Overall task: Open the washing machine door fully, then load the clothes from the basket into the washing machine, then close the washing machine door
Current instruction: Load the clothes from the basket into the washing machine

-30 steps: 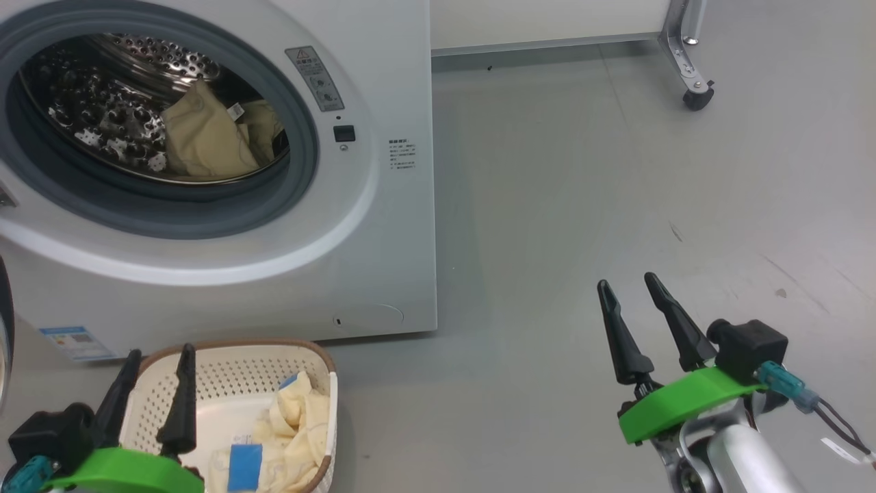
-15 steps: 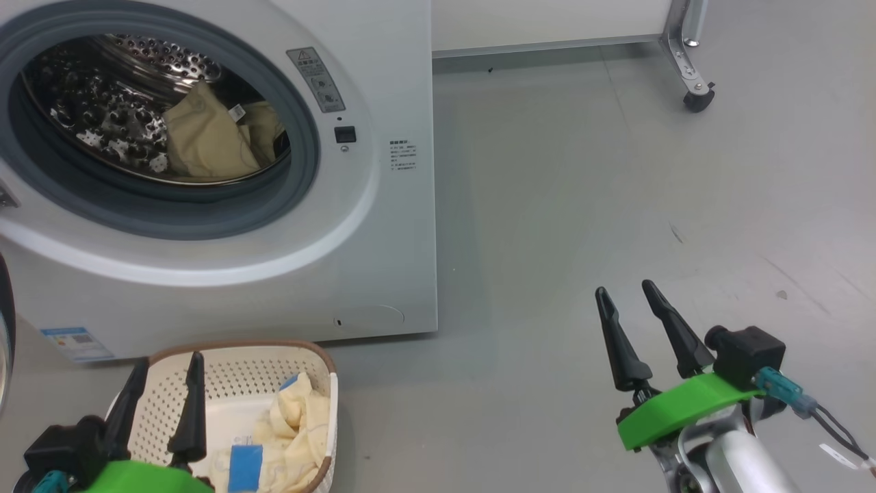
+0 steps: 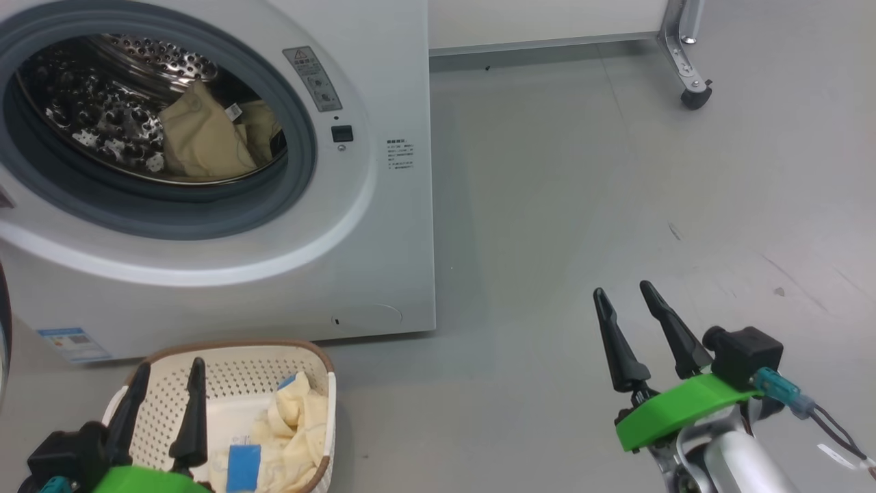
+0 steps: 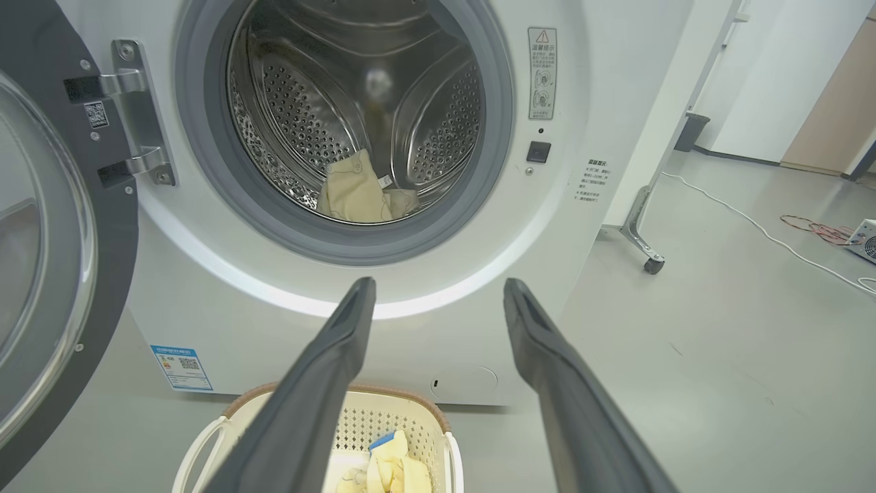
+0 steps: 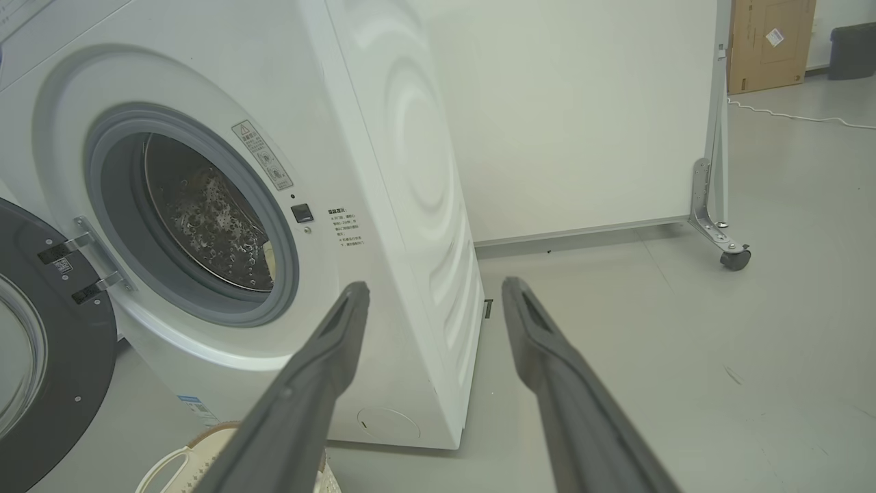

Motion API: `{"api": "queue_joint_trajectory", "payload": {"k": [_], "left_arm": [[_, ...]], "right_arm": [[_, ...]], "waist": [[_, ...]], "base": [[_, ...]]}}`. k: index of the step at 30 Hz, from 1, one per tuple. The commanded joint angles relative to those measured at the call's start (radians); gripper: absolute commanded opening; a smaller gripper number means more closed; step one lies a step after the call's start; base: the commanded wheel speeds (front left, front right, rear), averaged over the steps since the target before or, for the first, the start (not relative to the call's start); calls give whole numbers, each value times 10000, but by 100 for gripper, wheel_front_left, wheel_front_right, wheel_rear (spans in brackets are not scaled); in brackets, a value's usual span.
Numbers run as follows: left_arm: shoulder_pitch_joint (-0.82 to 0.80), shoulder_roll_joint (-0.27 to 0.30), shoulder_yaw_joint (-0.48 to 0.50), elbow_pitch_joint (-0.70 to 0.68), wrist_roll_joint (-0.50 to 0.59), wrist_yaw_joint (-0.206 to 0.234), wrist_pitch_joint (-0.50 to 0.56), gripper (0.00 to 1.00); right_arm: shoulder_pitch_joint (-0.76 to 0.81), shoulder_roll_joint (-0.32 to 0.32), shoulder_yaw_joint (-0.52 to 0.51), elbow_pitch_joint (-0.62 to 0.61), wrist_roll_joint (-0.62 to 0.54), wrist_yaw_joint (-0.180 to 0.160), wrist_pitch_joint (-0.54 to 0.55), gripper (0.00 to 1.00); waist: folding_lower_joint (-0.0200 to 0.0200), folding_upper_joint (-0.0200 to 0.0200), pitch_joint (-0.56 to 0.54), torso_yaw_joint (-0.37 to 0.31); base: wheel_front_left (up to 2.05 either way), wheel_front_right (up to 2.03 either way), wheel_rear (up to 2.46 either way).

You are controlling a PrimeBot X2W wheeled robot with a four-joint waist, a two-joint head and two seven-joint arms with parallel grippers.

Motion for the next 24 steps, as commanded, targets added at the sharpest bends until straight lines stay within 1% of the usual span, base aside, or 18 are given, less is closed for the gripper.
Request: {"api": "queue_joint_trajectory", "payload": {"k": [1, 18, 24], "left_arm": [[-338, 159, 566, -203, 123, -50, -110, 100], [-395, -34, 719, 52, 311, -327, -110, 100], [-521, -50, 700, 189, 288, -433, -105, 100]], "right_arm": [[-296, 20, 201, -324, 47, 2, -12, 100], [-320, 20, 242, -276, 64, 2, -36, 100], [-383, 20, 233, -311, 52, 2, -48, 100]], "waist": [[0, 0, 13, -21], [0, 0, 136, -85], [0, 0, 487, -69]], "base": [[0, 0, 0], [0, 0, 0], [0, 0, 0]]}}
